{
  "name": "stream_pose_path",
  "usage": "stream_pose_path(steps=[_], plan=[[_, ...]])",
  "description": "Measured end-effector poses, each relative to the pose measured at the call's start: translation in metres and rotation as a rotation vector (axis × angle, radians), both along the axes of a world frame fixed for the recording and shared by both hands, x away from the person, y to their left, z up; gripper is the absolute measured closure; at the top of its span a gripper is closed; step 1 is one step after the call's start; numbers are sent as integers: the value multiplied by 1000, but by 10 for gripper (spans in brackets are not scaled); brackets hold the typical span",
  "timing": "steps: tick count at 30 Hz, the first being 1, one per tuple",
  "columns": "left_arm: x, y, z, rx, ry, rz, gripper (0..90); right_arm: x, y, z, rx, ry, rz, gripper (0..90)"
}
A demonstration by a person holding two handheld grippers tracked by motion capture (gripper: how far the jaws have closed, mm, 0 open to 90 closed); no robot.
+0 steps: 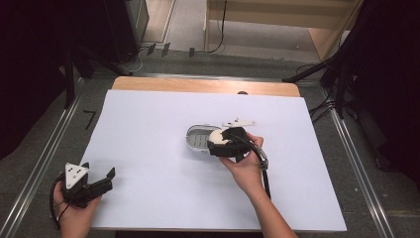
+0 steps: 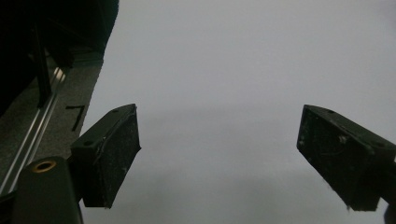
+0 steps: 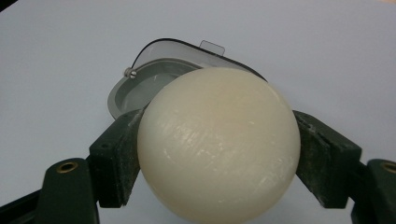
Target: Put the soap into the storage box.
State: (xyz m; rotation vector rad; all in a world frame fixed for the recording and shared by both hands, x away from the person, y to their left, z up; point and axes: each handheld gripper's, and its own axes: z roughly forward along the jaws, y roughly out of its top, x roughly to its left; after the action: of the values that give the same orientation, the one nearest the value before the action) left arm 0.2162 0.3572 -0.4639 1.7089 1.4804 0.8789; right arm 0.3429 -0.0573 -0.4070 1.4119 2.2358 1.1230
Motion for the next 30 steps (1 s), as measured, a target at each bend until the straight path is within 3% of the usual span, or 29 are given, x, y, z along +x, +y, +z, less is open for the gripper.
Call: stream_pose_path(steps=[30], plan=[[0,0,0,-10,-5,2,140,29,39,-11,-16,56,-12,245]])
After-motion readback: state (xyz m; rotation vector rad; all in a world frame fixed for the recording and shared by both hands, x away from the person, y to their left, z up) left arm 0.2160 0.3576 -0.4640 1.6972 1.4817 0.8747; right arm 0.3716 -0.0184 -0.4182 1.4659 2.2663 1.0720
